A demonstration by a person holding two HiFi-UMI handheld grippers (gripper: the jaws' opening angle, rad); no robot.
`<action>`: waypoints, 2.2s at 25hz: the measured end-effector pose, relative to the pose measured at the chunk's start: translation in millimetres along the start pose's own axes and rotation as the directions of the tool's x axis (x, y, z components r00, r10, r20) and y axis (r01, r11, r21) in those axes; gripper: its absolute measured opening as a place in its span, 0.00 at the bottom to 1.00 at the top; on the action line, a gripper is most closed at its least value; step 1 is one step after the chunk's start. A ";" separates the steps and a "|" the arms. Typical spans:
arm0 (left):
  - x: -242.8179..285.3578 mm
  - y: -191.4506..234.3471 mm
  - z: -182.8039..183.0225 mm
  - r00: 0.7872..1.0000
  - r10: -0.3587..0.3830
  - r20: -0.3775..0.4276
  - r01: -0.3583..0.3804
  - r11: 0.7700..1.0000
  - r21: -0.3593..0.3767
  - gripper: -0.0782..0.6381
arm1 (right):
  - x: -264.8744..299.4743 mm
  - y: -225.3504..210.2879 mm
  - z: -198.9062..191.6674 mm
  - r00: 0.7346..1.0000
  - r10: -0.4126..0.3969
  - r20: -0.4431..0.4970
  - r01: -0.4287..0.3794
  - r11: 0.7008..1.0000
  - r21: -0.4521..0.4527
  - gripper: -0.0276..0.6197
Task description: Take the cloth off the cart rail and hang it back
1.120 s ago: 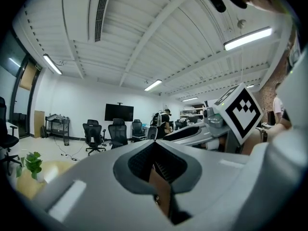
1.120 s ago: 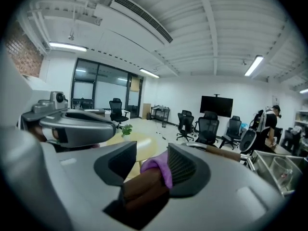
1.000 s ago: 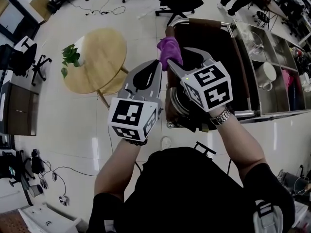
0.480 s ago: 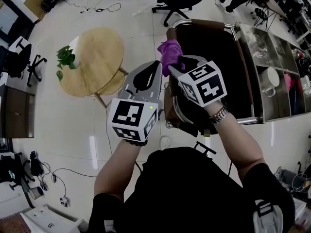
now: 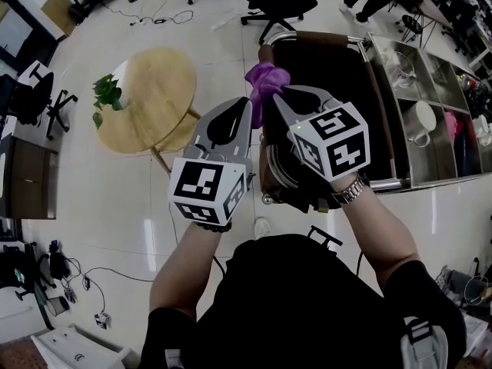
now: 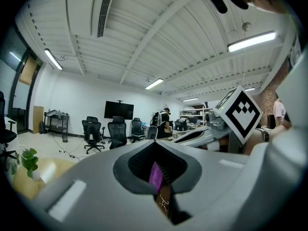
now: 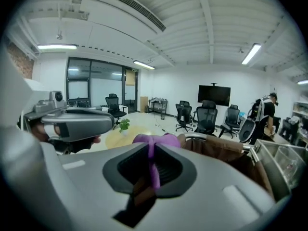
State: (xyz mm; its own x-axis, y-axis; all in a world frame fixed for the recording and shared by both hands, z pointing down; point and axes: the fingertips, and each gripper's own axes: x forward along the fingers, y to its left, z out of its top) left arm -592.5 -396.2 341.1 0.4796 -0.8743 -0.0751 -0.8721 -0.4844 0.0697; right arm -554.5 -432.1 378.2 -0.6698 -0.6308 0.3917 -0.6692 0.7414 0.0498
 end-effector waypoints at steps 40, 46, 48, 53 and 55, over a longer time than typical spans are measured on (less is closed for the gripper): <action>-179.4 -328.9 67.0 0.990 -0.036 0.133 0.013 0.986 0.168 0.09 | -449.8 127.1 15.9 0.840 -0.017 0.543 0.093 0.989 -0.113 0.10; -211.9 -328.8 80.4 0.985 -0.091 0.145 0.065 0.982 0.177 0.09 | -469.3 159.3 22.2 0.828 -0.081 0.555 0.157 0.983 -0.091 0.10; -222.7 -323.4 84.1 0.983 -0.105 0.153 0.076 0.980 0.182 0.09 | -468.3 170.0 24.9 0.828 -0.099 0.552 0.175 0.981 -0.086 0.10; -240.1 -324.5 85.8 0.977 -0.150 0.153 0.122 0.976 0.179 0.09 | -463.4 186.1 14.8 0.840 -0.152 0.521 0.217 0.974 -0.066 0.10; -245.8 -322.5 87.3 0.975 -0.161 0.151 0.134 0.975 0.176 0.09 | -456.8 190.6 9.4 0.847 -0.166 0.505 0.224 0.973 -0.057 0.10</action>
State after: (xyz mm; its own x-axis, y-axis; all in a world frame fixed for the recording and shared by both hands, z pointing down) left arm -437.6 -22.3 250.3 0.5935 -0.7698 -0.2347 -0.8035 -0.5837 -0.1174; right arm -379.1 -4.7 200.1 -0.6188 -0.7730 -0.1399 -0.7830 0.5927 0.1885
